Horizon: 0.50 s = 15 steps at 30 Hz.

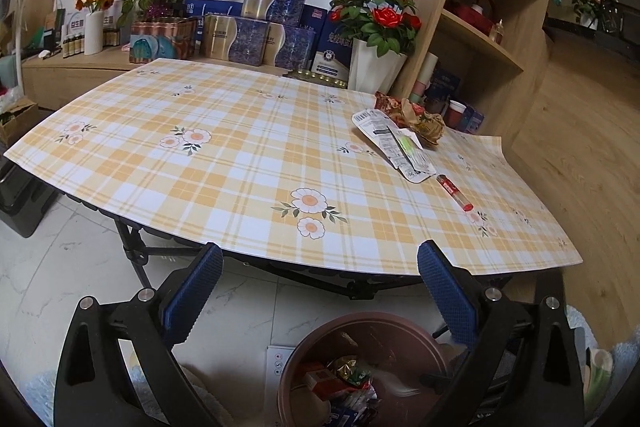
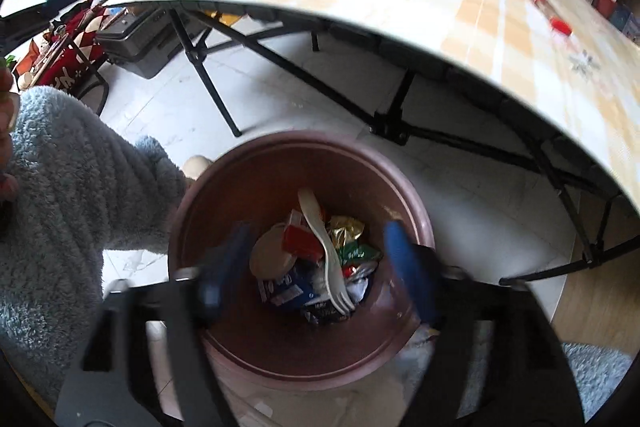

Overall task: Collect trash
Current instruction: 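Lower the white fork into the bin and open the right gripper, then grasp the red lighter with the right gripper while the left moves back over the table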

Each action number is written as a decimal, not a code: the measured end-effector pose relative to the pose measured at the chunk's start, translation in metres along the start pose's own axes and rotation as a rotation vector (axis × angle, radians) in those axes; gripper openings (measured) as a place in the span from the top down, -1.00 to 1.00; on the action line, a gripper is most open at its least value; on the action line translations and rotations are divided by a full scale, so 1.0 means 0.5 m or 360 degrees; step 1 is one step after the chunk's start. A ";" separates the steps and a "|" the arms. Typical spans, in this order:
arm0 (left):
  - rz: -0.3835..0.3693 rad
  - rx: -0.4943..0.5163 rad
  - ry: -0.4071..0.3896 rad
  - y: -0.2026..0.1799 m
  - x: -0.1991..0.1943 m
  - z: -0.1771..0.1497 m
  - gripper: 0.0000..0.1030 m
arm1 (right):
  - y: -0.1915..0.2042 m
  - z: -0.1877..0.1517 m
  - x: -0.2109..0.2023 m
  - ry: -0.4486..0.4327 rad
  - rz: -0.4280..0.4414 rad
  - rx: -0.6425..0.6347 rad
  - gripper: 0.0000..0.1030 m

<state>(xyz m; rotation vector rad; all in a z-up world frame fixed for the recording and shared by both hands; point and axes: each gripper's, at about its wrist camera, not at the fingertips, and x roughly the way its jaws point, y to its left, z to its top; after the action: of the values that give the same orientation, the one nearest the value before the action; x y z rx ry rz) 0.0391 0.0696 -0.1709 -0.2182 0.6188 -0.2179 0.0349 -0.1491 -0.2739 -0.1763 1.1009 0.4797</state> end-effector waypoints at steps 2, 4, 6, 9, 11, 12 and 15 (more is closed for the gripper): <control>-0.0001 0.0001 0.0003 -0.001 0.001 0.000 -0.86 | 0.003 0.001 -0.010 -0.0033 -0.0037 -0.0013 -0.84; -0.0007 0.0000 0.0005 -0.002 0.003 0.000 -0.86 | 0.005 0.005 -0.020 -0.0065 -0.0089 -0.0022 -0.88; -0.0008 0.0000 0.0007 -0.003 0.005 -0.001 -0.86 | 0.003 0.011 -0.030 -0.0099 -0.0131 -0.0023 -0.88; -0.0019 0.0004 0.0006 -0.005 0.006 -0.001 -0.86 | -0.005 0.019 -0.053 -0.0180 -0.0200 0.0000 -0.88; -0.0038 0.0009 0.0007 -0.007 0.007 -0.002 -0.86 | -0.018 0.022 -0.073 -0.0243 -0.0209 0.0048 -0.88; -0.0041 0.0013 0.0011 -0.009 0.010 -0.001 -0.86 | -0.026 0.025 -0.082 -0.0272 -0.0211 0.0078 -0.88; -0.0036 0.0032 0.0029 -0.015 0.019 -0.003 -0.86 | -0.059 0.031 -0.111 -0.0364 -0.0216 0.0202 -0.89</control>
<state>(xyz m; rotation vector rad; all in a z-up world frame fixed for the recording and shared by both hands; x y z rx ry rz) 0.0447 0.0599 -0.1750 -0.2042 0.6322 -0.2481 0.0407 -0.1853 -0.2204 -0.0816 0.8856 0.2995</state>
